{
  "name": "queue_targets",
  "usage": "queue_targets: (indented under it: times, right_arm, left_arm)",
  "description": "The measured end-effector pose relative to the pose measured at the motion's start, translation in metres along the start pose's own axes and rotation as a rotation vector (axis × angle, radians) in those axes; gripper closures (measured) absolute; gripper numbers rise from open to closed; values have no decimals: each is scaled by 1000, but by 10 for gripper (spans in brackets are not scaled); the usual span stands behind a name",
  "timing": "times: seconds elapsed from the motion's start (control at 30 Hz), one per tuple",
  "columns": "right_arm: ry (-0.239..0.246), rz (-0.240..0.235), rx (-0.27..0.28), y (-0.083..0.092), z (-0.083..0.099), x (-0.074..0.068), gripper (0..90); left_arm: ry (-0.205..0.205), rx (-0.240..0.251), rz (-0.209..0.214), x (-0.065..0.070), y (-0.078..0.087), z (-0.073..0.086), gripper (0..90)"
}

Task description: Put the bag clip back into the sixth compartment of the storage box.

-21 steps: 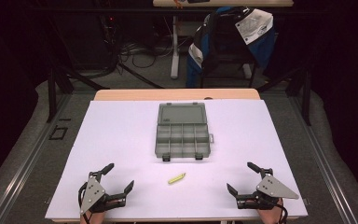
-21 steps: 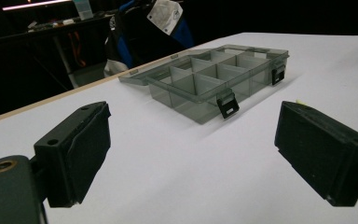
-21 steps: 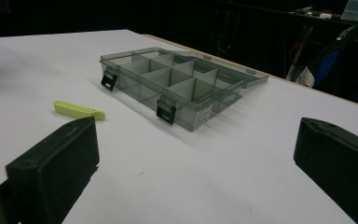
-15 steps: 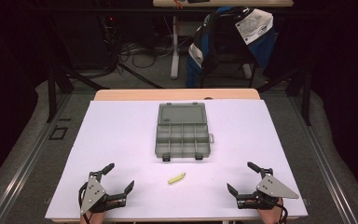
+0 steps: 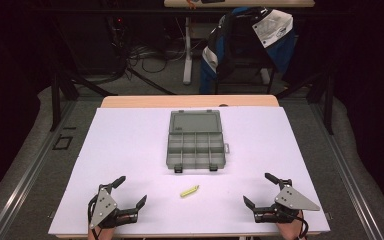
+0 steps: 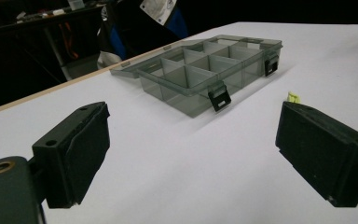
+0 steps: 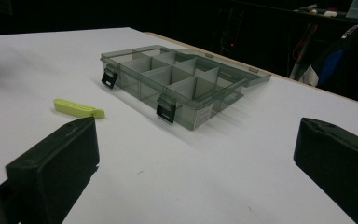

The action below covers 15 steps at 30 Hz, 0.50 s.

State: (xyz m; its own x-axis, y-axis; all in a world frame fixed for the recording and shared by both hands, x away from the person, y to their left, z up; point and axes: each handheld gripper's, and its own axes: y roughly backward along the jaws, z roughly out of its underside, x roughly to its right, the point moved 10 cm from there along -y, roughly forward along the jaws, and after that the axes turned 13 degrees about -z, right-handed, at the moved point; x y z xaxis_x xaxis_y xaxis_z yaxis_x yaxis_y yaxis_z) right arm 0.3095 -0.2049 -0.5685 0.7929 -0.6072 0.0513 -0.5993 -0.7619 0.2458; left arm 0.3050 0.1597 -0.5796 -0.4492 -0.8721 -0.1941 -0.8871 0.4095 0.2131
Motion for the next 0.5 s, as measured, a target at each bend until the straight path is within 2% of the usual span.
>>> queue_targets:
  times: [0.23, 0.5]
  right_arm:
    - [2, -8, -20, -3, 2, -2, 0]
    - [2, -12, -26, -5, 3, -2, 0]
  left_arm:
    - [4, -24, 27, 6, -6, -1, 98]
    - [19, -77, 68, 16, -14, -2, 98]
